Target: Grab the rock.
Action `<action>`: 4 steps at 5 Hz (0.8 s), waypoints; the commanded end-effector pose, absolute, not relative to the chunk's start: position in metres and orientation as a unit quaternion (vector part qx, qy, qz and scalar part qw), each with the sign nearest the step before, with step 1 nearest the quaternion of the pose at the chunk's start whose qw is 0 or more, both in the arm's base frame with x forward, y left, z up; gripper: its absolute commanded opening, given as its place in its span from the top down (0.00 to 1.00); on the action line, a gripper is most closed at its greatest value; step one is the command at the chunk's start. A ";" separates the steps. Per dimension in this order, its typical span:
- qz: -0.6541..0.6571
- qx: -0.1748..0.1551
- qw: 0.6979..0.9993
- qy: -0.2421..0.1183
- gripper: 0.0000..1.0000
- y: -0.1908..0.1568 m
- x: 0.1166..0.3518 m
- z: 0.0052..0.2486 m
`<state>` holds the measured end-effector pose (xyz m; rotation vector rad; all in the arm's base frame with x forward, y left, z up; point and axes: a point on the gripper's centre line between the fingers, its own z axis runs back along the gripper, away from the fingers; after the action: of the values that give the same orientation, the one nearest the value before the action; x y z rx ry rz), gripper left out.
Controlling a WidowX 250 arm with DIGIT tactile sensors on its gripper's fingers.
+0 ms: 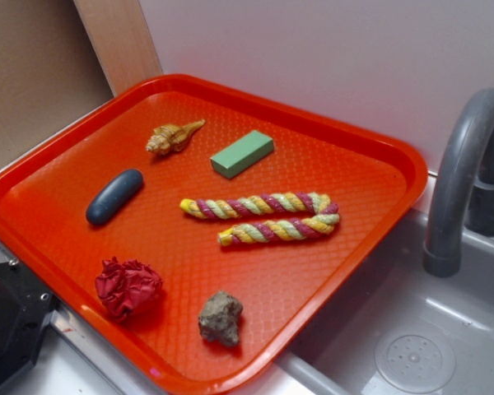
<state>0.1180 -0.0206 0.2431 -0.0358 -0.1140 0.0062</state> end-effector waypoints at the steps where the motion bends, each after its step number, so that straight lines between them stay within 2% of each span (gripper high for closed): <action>1: 0.003 -0.018 0.998 -0.057 0.00 -0.021 0.118 0.243; 2: -0.122 0.009 0.987 -0.107 0.00 -0.041 0.161 0.234; 3: -0.232 0.037 0.965 -0.121 0.00 -0.071 0.181 0.220; 4: -0.350 0.020 0.929 -0.116 0.00 -0.105 0.192 0.189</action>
<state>0.1957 -0.0964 0.1806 0.0432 -0.1988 -0.7120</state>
